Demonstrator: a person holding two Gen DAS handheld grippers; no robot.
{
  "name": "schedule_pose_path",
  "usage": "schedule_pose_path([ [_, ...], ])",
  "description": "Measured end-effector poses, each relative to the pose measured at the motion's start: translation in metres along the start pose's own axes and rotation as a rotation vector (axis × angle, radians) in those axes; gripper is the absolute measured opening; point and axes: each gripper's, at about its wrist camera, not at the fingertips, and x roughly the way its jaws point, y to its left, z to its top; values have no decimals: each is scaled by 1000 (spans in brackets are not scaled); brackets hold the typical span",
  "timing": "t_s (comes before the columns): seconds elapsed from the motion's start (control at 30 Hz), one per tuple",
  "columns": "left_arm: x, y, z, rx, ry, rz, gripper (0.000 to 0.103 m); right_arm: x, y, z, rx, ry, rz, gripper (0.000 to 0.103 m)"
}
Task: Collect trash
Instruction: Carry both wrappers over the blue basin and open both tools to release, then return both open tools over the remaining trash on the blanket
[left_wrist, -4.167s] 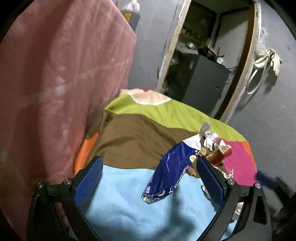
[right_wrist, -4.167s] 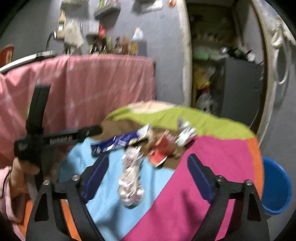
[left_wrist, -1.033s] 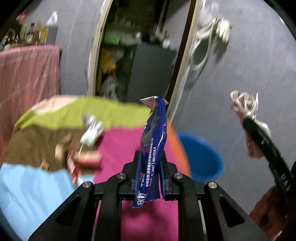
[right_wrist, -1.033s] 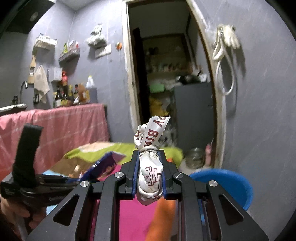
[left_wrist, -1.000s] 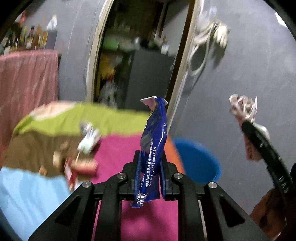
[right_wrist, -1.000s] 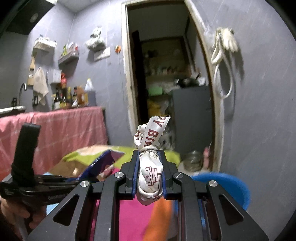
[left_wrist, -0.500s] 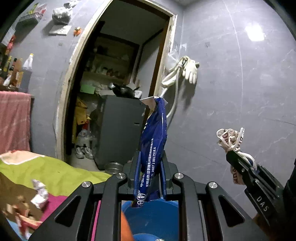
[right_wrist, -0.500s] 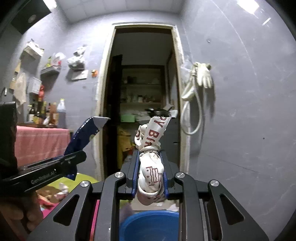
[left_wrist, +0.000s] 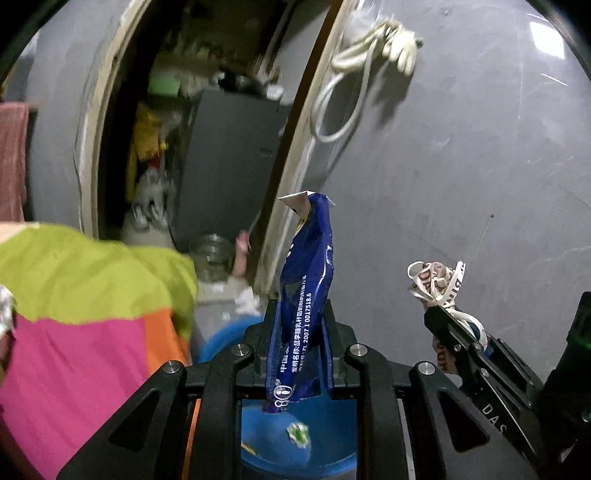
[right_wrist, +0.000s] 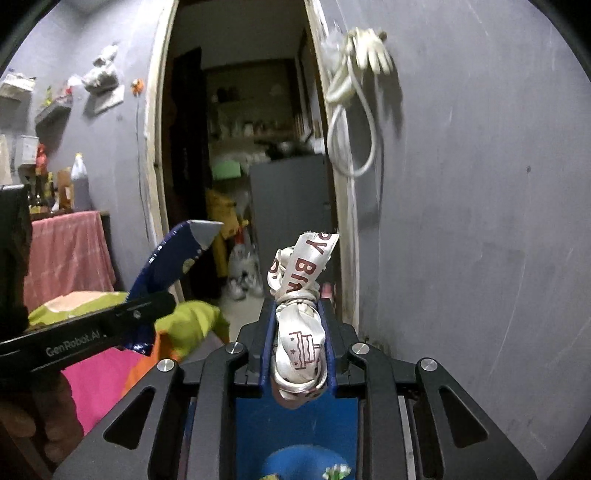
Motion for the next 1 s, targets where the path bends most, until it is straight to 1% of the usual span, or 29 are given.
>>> schedule_pose_path([
  [0.07, 10, 3, -4, -9, 46, -2, 17, 5, -3, -2, 13, 25, 5, 23],
  [0.17, 22, 7, -11, -24, 111, -1, 18, 11, -7, -5, 31, 57, 6, 28],
  [0.23, 28, 10, -14, -37, 138, -1, 22, 13, -10, -6, 39, 71, 5, 28],
  [0.3, 28, 12, -15, -43, 145, -9, 33, 13, -12, -6, 44, 72, 3, 28],
  [0.33, 25, 13, -15, -44, 137, -10, 34, 13, -12, -5, 46, 71, 3, 29],
  [0.4, 19, 14, -13, -45, 129, -11, 34, 11, -11, -1, 51, 59, 2, 35],
  [0.43, 17, 15, -12, -48, 122, -14, 34, 9, -12, 0, 54, 52, 3, 35],
  [0.47, 11, 16, -9, -52, 107, -14, 35, 5, -11, 2, 56, 41, 3, 37],
  [0.53, -6, 20, -4, -66, 63, -12, 43, -3, -9, 6, 56, 11, -1, 43],
  [0.57, -15, 21, -1, -72, 40, -12, 49, -7, -8, 8, 58, -7, 2, 50],
  [0.6, -26, 23, 2, -78, 9, -7, 53, -16, -5, 13, 59, -38, 7, 54],
  [0.63, -38, 26, 5, -80, -23, 0, 54, -21, -2, 17, 57, -56, 7, 56],
  [0.67, -47, 27, 9, -78, -43, 7, 56, -26, 2, 22, 52, -78, 7, 61],
  [0.7, -59, 29, 12, -74, -67, 17, 60, -33, 6, 27, 48, -101, 11, 70],
  [0.73, -71, 32, 16, -70, -92, 25, 63, -37, 10, 31, 46, -122, 17, 73],
  [0.77, -80, 33, 20, -67, -111, 32, 72, -42, 15, 35, 45, -142, 25, 77],
  [0.8, -94, 37, 23, -67, -144, 45, 79, -49, 22, 40, 40, -165, 34, 79],
  [0.87, -116, 45, 28, -66, -187, 65, 84, -58, 34, 47, 30, -193, 52, 83],
  [0.93, -139, 54, 32, -66, -217, 90, 86, -66, 48, 54, 18, -219, 74, 87],
  [0.97, -148, 59, 33, -66, -228, 105, 90, -70, 56, 57, 13, -230, 86, 91],
  [1.0, -157, 64, 34, -66, -237, 124, 98, -73, 65, 59, 11, -241, 102, 98],
])
